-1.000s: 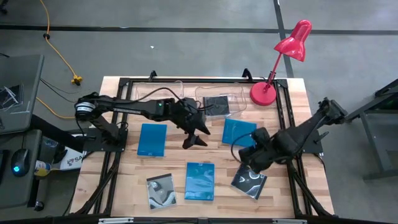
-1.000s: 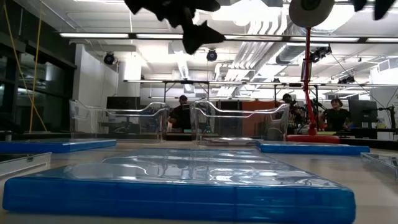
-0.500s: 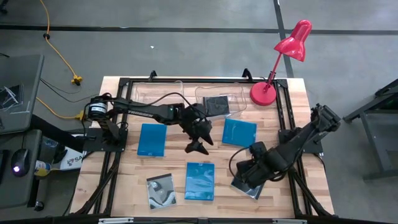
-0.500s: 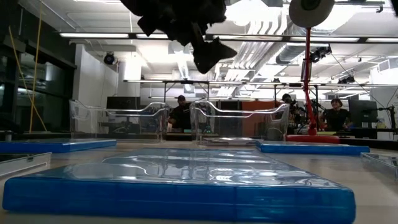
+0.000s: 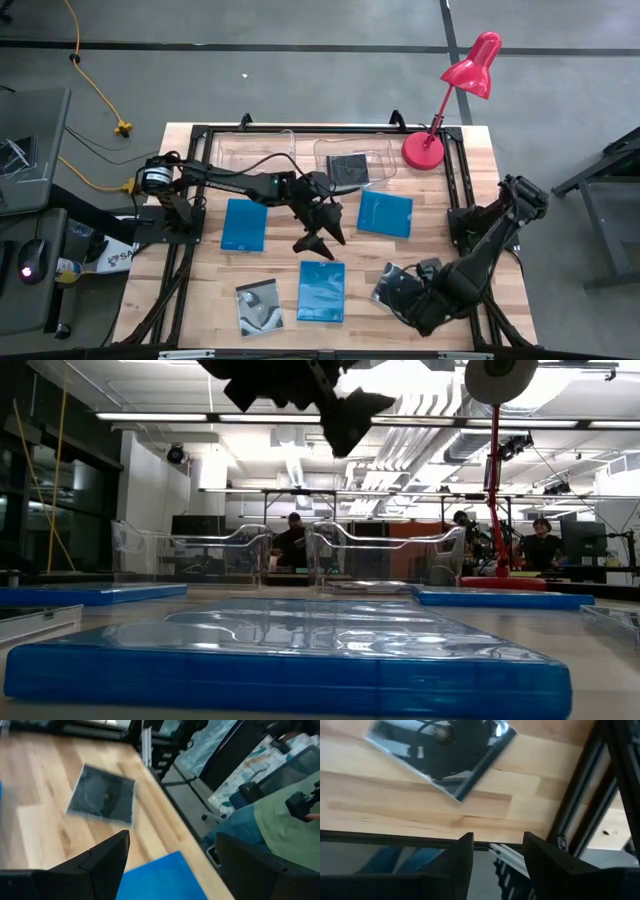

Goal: Pick & place jewel cases by type
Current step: Put the top right blue CD case into the left transparent bin

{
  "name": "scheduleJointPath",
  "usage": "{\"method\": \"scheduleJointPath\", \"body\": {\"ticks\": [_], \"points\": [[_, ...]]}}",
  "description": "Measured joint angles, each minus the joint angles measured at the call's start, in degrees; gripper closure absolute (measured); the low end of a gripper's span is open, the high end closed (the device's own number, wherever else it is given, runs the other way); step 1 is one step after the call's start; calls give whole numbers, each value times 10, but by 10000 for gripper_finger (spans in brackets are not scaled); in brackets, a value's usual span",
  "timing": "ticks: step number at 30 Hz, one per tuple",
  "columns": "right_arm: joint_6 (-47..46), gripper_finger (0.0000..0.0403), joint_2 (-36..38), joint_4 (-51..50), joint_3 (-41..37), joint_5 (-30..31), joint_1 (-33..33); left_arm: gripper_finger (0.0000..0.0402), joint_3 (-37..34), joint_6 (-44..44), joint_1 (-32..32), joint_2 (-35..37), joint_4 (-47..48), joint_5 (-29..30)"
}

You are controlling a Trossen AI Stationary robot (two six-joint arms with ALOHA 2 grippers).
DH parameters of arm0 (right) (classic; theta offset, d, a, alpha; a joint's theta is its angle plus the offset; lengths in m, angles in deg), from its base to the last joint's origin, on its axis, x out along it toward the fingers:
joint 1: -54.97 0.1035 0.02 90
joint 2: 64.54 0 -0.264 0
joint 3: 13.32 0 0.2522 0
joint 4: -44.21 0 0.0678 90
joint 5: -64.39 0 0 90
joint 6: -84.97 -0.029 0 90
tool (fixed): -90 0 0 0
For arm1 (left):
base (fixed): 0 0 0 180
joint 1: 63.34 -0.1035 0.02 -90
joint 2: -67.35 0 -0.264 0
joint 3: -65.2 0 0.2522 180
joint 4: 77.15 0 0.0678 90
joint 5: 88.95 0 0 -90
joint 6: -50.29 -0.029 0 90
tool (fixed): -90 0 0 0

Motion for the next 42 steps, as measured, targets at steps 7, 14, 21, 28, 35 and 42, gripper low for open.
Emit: {"method": "scheduleJointPath", "body": {"ticks": [7, 14, 21, 28, 35, 42], "points": [[-12, 249, -32, 8, 0, -14, 27, 110, 0, 55, 20, -27, -58, 14], [-9, 249, -36, 14, 0, 34, 43, 110, 0, 120, 45, -77, -107, 18], [8, 249, -36, 49, 0, 103, 74, 110, 0, 177, 69, -83, -170, 46], [68, 249, -36, 69, 34, 231, 94, 110, 0, 222, 87, -82, -215, 82], [123, 261, -36, 89, 56, 312, 106, 110, 0, 250, 121, -82, -246, 142], [65, 300, -45, 48, 56, 222, 169, 110, 0, 270, 165, -82, -250, 211]]}}
